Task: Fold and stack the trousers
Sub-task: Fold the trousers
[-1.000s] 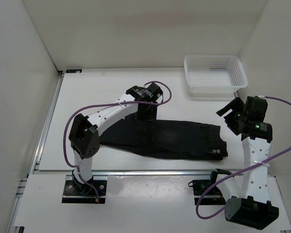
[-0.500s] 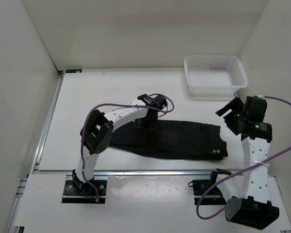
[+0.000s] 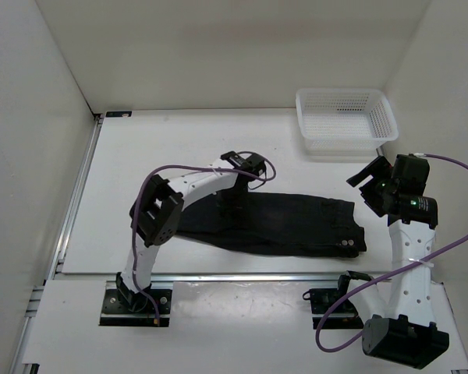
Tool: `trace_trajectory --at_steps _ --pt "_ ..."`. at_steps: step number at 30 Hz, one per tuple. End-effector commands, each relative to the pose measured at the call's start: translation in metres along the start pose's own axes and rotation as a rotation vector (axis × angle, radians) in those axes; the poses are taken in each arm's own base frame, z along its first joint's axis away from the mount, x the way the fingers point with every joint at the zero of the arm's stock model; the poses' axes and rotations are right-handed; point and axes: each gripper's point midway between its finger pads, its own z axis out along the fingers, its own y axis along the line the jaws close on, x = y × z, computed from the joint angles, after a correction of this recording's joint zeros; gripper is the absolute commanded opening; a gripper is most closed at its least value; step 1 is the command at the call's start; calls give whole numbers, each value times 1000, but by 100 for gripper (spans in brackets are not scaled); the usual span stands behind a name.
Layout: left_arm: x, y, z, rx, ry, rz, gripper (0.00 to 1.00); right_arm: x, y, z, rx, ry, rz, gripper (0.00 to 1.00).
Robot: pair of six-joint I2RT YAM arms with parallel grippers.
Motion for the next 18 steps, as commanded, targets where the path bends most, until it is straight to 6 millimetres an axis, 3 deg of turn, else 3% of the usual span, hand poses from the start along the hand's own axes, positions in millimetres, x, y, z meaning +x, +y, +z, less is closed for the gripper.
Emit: trace_trajectory --at_steps 1,4,6,12,18 --pt "-40 43 -75 37 -178 -90 10 -1 5 1 -26 -1 -24 84" --pt "-53 64 -108 78 -245 -126 10 -1 5 1 -26 -1 -24 84" --pt "-57 67 -124 114 -279 -134 10 -1 5 1 -26 -1 -24 84" --pt "-63 65 -141 177 -299 -144 10 -1 5 -2 -31 -8 -25 84" --pt "-64 50 -160 246 -322 -128 10 -1 5 -2 -31 -8 -25 84"
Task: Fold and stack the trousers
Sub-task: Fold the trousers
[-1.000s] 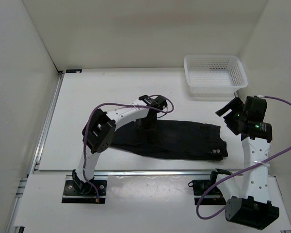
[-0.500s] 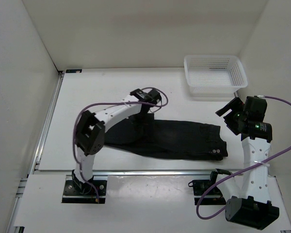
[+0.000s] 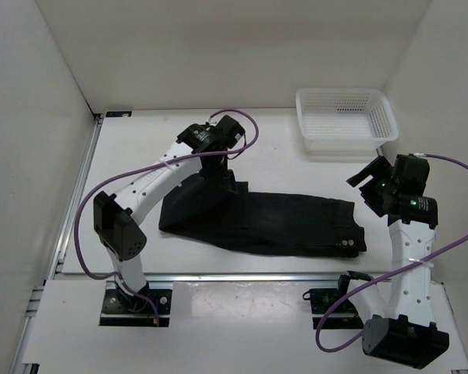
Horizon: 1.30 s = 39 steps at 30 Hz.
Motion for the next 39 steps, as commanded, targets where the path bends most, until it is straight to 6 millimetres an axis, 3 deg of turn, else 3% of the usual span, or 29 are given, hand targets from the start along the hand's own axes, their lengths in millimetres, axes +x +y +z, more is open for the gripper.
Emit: trace_trajectory --at_steps 1,10,15,17,18,19,20,21,22,25,26,27,30,31,35,37,39 --pt "-11 -18 -26 96 -48 3 10 -1 5 -1 -31 -9 -25 84" --pt "15 -37 3 112 29 66 10 -1 5 -1 -31 -9 -25 84" --pt "23 -41 -2 190 26 72 10 -1 5 -1 -31 -9 -25 84" --pt "44 -45 7 218 74 116 13 -1 5 -1 -31 -9 -25 84" --pt "57 -51 10 244 101 158 47 -1 5 -1 -31 -9 -25 84" --pt "75 -60 13 300 163 206 71 -1 5 -1 -31 -9 -25 84" --pt "90 -59 18 285 198 269 85 -2 4 -1 -24 -14 -25 84" --pt "99 -55 29 232 228 291 94 -2 4 -1 -24 -14 -25 84" --pt "100 -47 34 185 233 300 96 -2 4 -1 -24 -14 -25 84" --pt "72 -40 27 103 141 273 89 -2 4 -1 -24 -14 -16 84" --pt "64 -38 27 74 115 261 75 -2 4 -1 -24 -14 -16 84" --pt "50 -45 21 86 76 249 68 -2 4 -1 -24 -14 -16 84" --pt "39 -59 31 77 73 239 49 -2 6 -4 -37 -16 -17 84" --pt "43 -64 44 55 100 237 49 0 5 -4 -31 -9 -16 84" --pt "48 -76 66 36 144 214 50 -2 7 -6 -37 -16 -17 84" --pt "54 -70 75 -5 155 200 50 -3 8 -8 -38 -17 -17 84" --pt "65 -65 88 -46 185 206 58 -3 8 -8 -38 -17 -17 84"
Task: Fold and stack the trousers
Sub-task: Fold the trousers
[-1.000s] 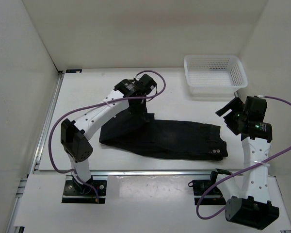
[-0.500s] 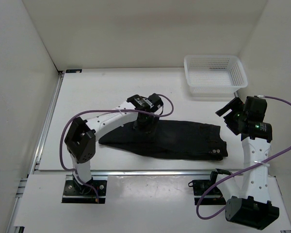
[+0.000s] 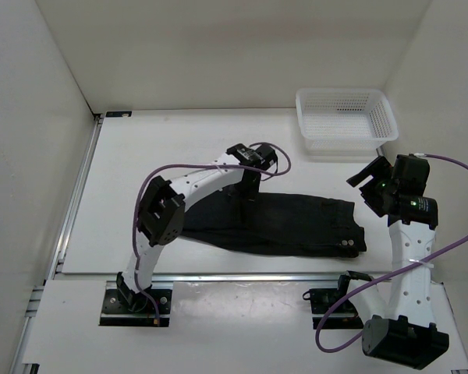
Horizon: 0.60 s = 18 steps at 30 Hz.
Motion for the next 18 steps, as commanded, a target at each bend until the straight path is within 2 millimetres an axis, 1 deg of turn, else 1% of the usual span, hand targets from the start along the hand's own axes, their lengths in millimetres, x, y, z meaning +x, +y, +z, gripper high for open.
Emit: trace_trajectory --at_steps 1,2,3,4,5,6,8,9,10,11,12,15,16,18 --pt "13 13 10 -70 30 -24 66 -3 8 -7 -35 -14 -17 84" --pt "16 12 16 -77 39 -21 70 -3 8 -7 -35 -14 -17 84" --pt "20 14 19 -84 50 -17 71 -3 7 -5 -30 -7 -16 84" --pt "25 13 24 -78 66 -15 71 -3 7 -5 -30 -7 -16 84" --pt "26 13 26 -77 65 -15 71 -3 7 -5 -30 -7 -16 84" --pt "26 12 31 -78 66 -15 68 -3 7 -5 -30 -7 -16 84" --pt "29 13 32 -83 73 -13 56 -3 7 -5 -30 -7 -16 84" --pt "29 13 32 -83 73 -13 46 -4 8 -3 -30 -7 -16 84" --pt "29 13 32 -83 73 -13 33 -4 8 -3 -30 -7 -16 84" --pt "32 14 34 -89 81 -10 11 -4 8 -3 -30 -7 -16 84" --pt "30 18 23 -90 67 -12 10 -4 8 -3 -30 -7 -16 84" --pt "27 22 2 -78 25 -14 10 -4 8 -3 -30 -7 -16 84" --pt "23 24 -13 -57 -5 -24 10 -4 8 -3 -30 -7 -16 84" --pt "29 22 -25 -10 3 -31 10 -4 8 -3 -30 -7 -16 84"
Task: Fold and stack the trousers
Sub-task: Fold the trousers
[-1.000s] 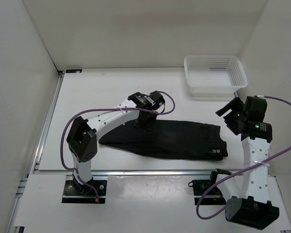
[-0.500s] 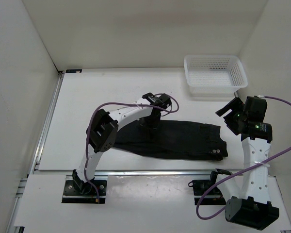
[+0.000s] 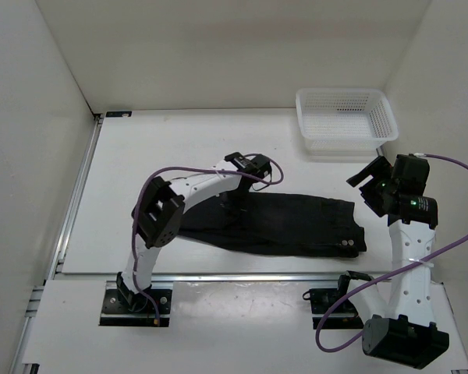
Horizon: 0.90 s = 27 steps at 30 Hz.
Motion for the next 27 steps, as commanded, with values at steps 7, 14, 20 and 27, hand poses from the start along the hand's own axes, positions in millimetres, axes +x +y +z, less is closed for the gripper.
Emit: trace_trajectory --at_steps 7,14,20,27 --pt "20 -12 -54 200 -61 56 14 -2 6 -2 -27 -2 -15 84" --pt "37 -45 -42 234 -6 176 60 -2 6 -2 -32 -10 -16 84" --pt "-9 7 -81 155 -139 62 60 -2 7 -4 -32 -10 -16 84" --pt "-28 125 -62 155 -148 -230 67 -1 8 -6 -43 -13 -42 84"
